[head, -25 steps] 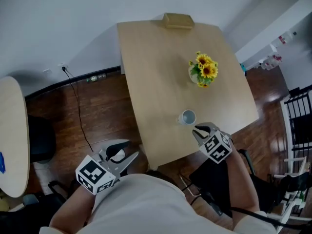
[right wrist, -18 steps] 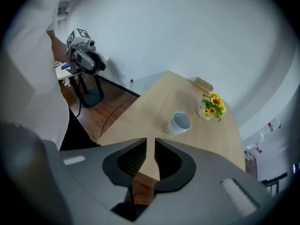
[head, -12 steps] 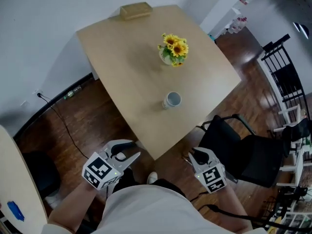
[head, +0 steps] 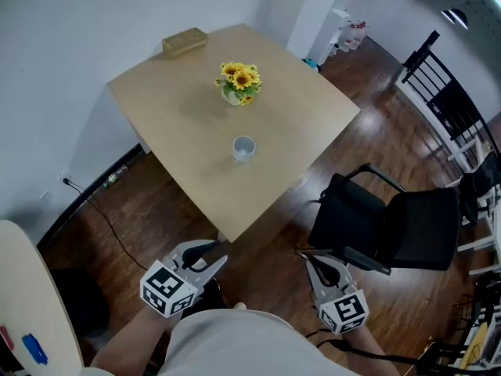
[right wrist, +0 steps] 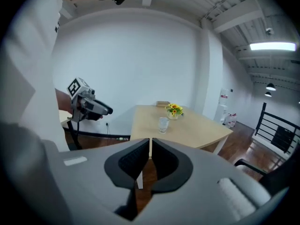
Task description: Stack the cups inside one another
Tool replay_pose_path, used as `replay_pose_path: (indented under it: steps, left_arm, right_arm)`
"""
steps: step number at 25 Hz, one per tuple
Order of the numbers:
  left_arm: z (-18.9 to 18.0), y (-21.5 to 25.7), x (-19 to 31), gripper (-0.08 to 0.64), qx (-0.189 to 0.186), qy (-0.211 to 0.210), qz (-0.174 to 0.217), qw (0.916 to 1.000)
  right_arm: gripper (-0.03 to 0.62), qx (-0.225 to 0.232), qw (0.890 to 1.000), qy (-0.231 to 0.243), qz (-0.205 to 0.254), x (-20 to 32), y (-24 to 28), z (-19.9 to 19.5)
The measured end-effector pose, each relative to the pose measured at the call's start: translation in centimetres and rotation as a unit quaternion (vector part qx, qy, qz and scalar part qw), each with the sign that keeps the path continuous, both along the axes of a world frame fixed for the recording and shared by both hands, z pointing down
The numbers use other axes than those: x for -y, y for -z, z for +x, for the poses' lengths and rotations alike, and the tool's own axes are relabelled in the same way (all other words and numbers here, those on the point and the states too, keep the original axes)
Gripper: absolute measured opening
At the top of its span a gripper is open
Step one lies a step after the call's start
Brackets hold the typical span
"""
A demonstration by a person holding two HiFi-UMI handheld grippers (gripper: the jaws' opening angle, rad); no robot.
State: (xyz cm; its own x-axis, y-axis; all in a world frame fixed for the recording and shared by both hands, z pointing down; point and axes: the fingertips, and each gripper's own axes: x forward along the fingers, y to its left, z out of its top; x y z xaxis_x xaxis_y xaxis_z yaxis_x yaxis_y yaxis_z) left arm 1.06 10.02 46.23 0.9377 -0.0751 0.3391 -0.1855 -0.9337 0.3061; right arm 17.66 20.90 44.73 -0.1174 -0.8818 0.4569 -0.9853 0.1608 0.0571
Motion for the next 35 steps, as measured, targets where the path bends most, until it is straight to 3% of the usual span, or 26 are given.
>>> replay_pose_path:
  steps: [7,14,35]
  left_arm:
    - [1.1,0.2,-10.5,0.141,0.007,-0.006,0.003,0.9999]
    - [1.1,0.2,-16.2,0.141,0.016,-0.012,0.001,0.9998]
    - [1.1,1.8,-19.6,0.141,0.018,-0.013,0.037,0.9991]
  right_arm:
    - [0.008,0.023,0.999,-0.022,0.042,-9.3,1.2,0.3]
    - [0.006,0.031,0.998,-0.016,0.047,-13.5,0.8,-0.3]
    - [0.006,-0.009,0.998,0.019,0.060,-16.8,0.8,-1.3]
